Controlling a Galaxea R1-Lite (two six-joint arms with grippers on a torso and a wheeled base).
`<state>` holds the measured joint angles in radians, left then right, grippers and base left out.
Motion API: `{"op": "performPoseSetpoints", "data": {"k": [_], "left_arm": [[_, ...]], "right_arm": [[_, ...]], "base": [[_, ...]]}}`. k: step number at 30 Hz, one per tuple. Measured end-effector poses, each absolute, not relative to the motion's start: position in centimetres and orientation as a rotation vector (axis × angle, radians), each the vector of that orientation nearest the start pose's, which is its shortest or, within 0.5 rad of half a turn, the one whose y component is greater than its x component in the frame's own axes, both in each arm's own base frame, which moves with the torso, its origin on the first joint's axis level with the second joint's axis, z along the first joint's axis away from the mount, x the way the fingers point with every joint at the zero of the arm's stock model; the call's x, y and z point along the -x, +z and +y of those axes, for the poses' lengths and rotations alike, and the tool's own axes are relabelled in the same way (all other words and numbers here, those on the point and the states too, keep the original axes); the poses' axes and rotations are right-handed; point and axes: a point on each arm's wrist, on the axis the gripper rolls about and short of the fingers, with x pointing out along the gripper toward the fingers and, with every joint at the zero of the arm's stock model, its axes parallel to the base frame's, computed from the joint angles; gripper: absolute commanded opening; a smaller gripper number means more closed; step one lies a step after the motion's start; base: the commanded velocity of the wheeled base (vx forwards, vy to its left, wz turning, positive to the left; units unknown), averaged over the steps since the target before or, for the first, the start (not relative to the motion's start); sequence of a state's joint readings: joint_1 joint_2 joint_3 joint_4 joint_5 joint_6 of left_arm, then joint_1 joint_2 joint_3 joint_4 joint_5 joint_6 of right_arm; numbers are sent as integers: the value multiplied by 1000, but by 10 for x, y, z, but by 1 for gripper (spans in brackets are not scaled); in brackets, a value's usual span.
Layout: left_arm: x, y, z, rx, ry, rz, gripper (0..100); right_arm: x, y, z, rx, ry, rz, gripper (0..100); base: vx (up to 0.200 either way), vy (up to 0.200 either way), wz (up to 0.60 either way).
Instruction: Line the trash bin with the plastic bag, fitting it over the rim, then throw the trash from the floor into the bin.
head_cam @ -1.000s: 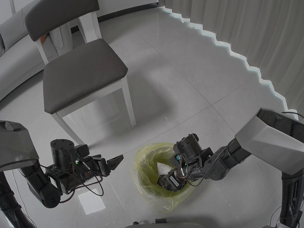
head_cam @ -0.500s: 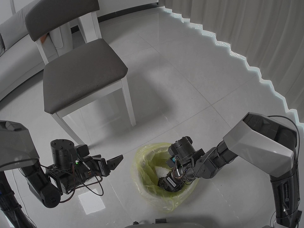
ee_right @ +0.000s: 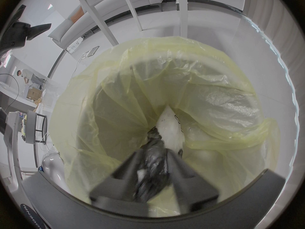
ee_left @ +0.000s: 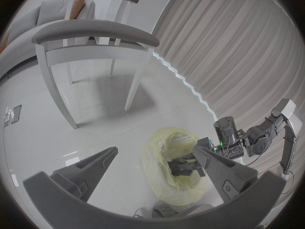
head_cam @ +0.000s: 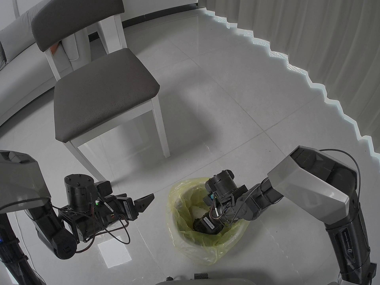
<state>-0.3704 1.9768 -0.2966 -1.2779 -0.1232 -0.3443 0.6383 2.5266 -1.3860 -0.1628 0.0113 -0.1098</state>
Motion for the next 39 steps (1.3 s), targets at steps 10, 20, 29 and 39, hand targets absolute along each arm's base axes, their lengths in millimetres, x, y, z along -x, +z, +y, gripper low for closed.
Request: {"op": "performPoseSetpoints", "data": {"k": [10,20,29,39], "left_arm": [[-249,53,-100,283,-420,487,100],[-251,49,-106,282,-444,502,100],[-283,28,-127,269,-452,506,100],[-351,-5,-144,208,-421,554,100]], "right_arm": [[-355,-22,257,391,638,896,100],[-341,35,230,365,590,826,100],[-314,109,179,305,496,707,100],[-263,160,125,229,386,604,100]], "base": [[0,0,0],[0,0,0],[0,0,0],[0,0,0]]}}
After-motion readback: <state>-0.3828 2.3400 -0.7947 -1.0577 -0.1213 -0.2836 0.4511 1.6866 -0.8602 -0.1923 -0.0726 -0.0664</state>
